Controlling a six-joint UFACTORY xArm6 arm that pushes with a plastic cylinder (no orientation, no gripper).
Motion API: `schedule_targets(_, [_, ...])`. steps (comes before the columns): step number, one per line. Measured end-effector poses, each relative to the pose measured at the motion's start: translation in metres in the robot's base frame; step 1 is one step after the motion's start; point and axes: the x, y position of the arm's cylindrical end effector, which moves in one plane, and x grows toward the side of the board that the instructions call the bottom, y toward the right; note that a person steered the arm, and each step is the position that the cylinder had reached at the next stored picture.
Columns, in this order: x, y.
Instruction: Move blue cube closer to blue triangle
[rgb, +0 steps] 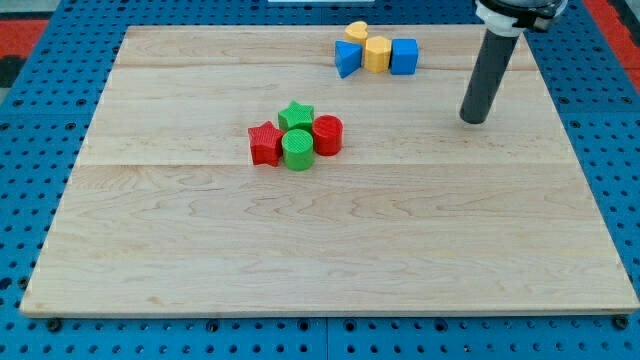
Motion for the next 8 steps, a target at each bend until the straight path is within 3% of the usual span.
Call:
schedule_targets(2, [0.003, -0.012])
schedule_targets(5, [-0.025, -0.123])
schedule_targets(6, [-0.032, -0.036])
schedule_targets(7, [-0.090, 0.037])
schedule_targets(8, [-0.157, 0.024])
